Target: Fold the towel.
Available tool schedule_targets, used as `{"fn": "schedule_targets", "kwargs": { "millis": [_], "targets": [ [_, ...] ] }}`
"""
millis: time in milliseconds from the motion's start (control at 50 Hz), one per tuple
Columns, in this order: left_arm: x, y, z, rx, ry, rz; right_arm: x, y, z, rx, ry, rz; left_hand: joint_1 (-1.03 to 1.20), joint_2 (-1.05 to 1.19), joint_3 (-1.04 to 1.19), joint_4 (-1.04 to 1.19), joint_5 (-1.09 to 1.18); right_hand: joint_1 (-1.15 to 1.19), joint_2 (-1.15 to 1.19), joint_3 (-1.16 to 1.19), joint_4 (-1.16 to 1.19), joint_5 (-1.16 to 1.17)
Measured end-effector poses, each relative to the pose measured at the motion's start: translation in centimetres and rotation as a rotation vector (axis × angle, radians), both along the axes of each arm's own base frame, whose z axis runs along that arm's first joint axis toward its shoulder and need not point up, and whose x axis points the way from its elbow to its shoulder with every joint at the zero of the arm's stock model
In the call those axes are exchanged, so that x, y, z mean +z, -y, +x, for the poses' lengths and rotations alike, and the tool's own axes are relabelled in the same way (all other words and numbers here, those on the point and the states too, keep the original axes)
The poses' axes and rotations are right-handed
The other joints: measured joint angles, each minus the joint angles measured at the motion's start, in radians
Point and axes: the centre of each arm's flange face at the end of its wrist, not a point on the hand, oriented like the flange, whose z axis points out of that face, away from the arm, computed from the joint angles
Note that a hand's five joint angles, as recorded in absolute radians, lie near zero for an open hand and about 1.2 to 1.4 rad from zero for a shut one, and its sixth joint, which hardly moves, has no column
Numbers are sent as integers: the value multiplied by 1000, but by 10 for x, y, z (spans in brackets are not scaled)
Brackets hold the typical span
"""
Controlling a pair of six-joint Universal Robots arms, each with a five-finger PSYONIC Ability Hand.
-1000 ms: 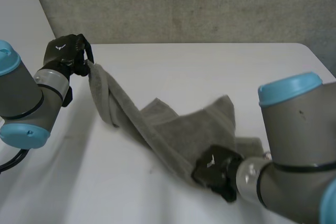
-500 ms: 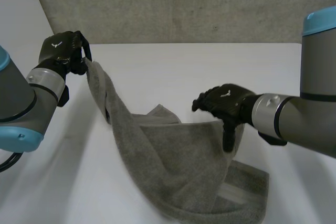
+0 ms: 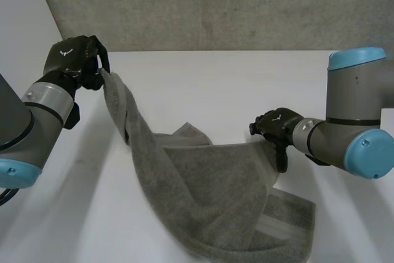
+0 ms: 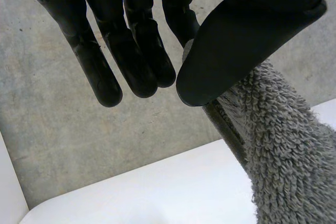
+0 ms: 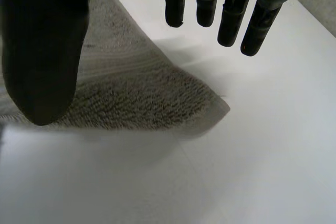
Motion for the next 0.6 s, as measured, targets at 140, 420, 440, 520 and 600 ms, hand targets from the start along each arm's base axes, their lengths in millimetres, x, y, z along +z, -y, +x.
{"fn": "schedule_targets", "kwargs": {
  "millis": [140,420,440,520,600],
  "targets": [
    [-3,-2,0,0,3,11,-9,5,1,4,-12,6,0,0,0,0,0,151,145,162,150,163],
    [-5,-2,1,2,4,16,-23,13,3,9,-19,-10,0,0,0,0,0,966,979,973,952,948],
    [-5,-2,1,3,4,16,-22,13,3,9,-21,-14,0,0,0,0,0,1010,1023,1018,1009,1005],
    [-3,-1,2,5,2,9,-15,19,4,-4,-21,-61,0,0,0,0,0,1058,1055,1081,1075,1061],
    [3,4,3,10,-2,-11,7,30,4,-31,1,-151,0,0,0,0,0,1058,1055,1081,1075,1061]
  ]
}}
